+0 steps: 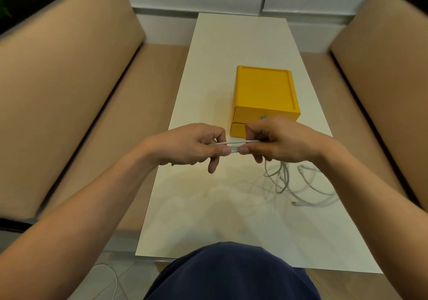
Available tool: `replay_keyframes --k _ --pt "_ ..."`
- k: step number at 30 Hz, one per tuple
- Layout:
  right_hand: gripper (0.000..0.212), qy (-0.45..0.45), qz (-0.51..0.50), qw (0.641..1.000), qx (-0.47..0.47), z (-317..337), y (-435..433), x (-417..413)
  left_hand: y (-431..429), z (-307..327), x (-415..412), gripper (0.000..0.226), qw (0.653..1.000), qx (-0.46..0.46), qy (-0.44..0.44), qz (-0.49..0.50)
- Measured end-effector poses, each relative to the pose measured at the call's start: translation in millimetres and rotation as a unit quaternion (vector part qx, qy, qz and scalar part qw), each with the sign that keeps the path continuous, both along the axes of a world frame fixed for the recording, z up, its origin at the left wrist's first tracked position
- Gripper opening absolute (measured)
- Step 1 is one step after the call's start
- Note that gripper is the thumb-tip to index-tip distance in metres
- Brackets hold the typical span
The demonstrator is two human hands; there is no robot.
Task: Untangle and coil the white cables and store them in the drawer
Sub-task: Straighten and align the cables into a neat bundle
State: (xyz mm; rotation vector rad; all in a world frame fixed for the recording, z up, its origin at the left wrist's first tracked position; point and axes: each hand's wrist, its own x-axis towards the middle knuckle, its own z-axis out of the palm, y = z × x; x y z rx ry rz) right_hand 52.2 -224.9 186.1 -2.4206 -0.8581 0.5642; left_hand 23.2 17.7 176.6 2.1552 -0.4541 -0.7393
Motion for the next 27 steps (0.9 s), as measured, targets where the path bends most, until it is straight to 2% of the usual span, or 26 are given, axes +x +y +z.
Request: replay_keyframes --k 6,10,15,18,22,25,27 --pt "0.036 0.046 -0.004 0.999 0.026 0.8 -7.4 -3.1 7.3 -4.1 -1.0 0.024 1.0 -0.021 0.011 0.013" --pt "0.031 -0.001 -0.019 1.0 0.015 -0.3 -11.1 -1.1 5.5 -4.4 -2.7 0.025 0.999 -0.029 0.018 0.015" --pt "0.027 -0.02 -0.026 0.999 0.024 2.1 -14.2 -2.6 9.0 -1.5 -3.0 0.025 0.998 -0.043 0.022 0.031" --pt "0.023 -0.003 -0.016 0.999 0.041 1.3 -15.2 -4.2 5.5 1.0 -3.0 0.023 0.998 -0.057 0.011 0.028" --pt "0.021 -0.041 -0.008 0.998 0.045 -1.3 -22.3 -5.4 6.3 0.9 -4.1 0.022 0.998 -0.049 0.031 0.02" --pt "0.019 -0.03 -0.021 0.997 0.063 1.3 -35.7 -3.3 13.0 -3.7 -6.3 0.017 0.995 -0.063 0.057 0.041" --pt "0.018 -0.001 -0.01 0.999 0.048 3.3 -40.6 -2.5 11.8 -6.7 -7.1 0.015 0.996 -0.065 0.026 0.053"
